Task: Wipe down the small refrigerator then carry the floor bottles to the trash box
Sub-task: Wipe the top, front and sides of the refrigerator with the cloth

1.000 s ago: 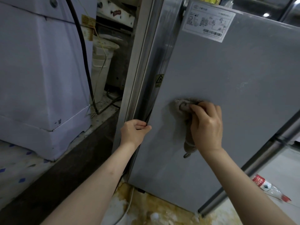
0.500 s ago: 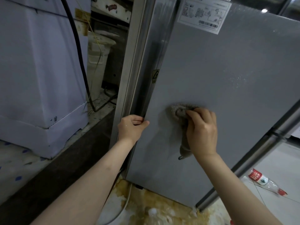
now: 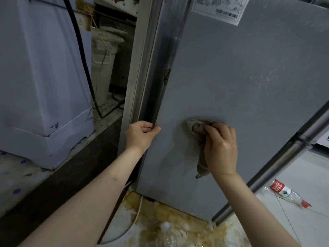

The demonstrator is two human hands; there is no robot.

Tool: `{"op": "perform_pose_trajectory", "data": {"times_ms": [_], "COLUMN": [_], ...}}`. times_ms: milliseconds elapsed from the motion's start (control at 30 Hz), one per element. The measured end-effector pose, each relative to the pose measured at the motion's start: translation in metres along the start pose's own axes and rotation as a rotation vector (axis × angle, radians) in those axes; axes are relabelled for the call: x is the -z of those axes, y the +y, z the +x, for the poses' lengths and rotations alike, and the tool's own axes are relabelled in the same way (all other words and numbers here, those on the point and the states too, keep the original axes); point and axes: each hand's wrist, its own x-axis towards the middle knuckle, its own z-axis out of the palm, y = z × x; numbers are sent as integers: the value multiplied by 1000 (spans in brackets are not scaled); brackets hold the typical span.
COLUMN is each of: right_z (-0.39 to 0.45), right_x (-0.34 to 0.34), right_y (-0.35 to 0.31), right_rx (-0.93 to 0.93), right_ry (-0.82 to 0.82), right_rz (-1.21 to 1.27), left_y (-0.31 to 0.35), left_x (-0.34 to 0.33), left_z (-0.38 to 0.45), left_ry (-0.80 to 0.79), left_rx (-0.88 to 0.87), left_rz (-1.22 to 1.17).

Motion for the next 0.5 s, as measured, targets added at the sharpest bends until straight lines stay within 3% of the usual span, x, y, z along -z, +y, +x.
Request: {"op": "perform_pose_trajectory", "data": {"times_ms": [167,500], "right_z": [-2,-30], "right_x": [-2,-3], "right_y": [1,7], "right_rx": [5,114], "right_ry": [6,-178], "right_rz": [-13,-45], "left_y": [-2,0], "left_x": [-1,3], "left_z": [0,-2], "left_ry": [10,-3], "left_rx": [-3,-47], "left_rz": [5,64]}}
